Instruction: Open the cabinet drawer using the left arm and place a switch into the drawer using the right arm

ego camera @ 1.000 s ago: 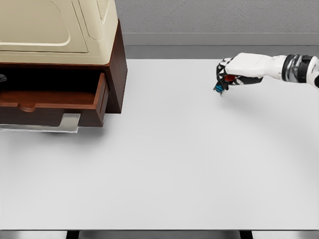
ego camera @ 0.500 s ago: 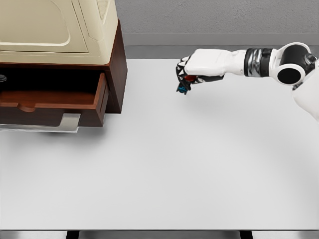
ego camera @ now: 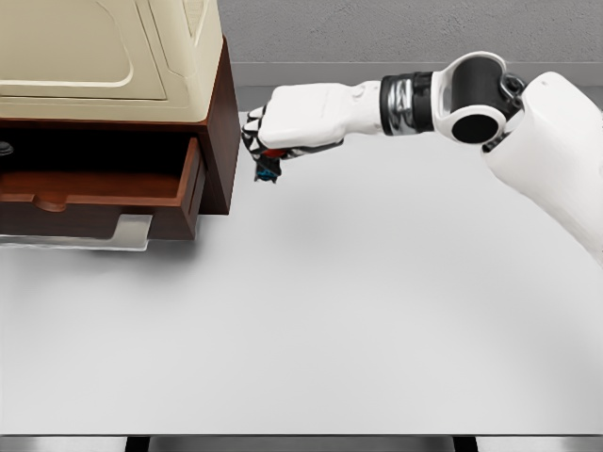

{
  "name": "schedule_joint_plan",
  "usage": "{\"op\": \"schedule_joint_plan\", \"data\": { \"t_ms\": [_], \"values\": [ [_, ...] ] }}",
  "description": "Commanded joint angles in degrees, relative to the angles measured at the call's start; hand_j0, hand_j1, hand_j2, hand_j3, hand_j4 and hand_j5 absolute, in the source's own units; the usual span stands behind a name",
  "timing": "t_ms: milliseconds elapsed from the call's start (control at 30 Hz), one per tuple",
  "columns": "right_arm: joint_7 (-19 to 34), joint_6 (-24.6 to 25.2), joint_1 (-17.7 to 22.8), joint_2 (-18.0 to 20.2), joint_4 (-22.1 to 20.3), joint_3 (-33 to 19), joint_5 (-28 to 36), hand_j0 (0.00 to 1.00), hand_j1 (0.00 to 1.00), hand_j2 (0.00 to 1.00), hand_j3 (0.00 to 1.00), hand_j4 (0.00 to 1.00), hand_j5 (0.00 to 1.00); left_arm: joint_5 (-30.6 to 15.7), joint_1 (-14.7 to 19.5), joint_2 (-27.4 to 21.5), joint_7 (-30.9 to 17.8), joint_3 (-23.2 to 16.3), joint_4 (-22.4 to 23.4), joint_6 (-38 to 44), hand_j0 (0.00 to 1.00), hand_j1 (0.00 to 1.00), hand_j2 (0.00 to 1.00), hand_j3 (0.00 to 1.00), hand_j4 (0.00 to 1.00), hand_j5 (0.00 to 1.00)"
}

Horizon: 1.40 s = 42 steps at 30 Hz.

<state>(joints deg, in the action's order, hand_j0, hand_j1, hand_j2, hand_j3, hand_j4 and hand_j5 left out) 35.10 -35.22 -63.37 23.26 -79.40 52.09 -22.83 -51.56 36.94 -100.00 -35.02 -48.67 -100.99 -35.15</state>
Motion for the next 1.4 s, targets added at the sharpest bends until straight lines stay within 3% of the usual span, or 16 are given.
{"op": "schedule_joint_plan", "data": {
  "t_ms": [0,200,700,900,1167,1367],
  "values": [
    [-0.1,0.2,0.0,-1.9,-0.1,1.5,0.4,0.25,0.25,0.25,0.25,0.25,0.25,-0.5,0.0,0.0,0.0,0.0,0.0,0.1,1.0,1.0,1.0,1.0,1.0,1.0],
    [-0.1,0.2,-2.1,-5.5,0.0,2.9,0.4,0.25,0.25,0.25,0.25,0.25,0.25,-0.5,0.0,0.0,0.0,0.0,0.0,0.1,1.0,1.0,1.0,1.0,1.0,1.0],
    [-0.1,0.2,-8.1,-7.9,0.1,2.4,3.4,0.27,0.27,0.27,0.27,0.27,0.27,-0.4,-0.1,0.0,0.0,-0.1,0.0,0.1,1.0,1.0,1.0,1.0,1.0,1.0],
    [-0.1,0.2,-9.5,-10.9,0.9,2.2,3.4,0.27,0.27,0.27,0.27,0.27,0.27,-0.3,-0.2,0.0,0.0,-0.1,0.0,0.1,1.0,1.0,1.0,1.0,1.0,1.0],
    [-0.1,0.2,-9.7,-20.1,10.1,4.1,2.6,0.27,0.27,0.27,0.27,0.27,0.27,-0.2,-0.2,0.0,0.0,-0.2,0.0,0.1,1.0,1.0,1.0,1.0,1.0,1.0],
    [-0.1,0.2,-10.5,-23.3,17.0,3.6,1.3,0.27,0.27,0.27,0.27,0.27,0.27,0.8,-0.3,0.0,0.0,-0.2,0.0,0.1,1.0,1.0,1.0,1.0,1.0,1.0]
  ]
}}
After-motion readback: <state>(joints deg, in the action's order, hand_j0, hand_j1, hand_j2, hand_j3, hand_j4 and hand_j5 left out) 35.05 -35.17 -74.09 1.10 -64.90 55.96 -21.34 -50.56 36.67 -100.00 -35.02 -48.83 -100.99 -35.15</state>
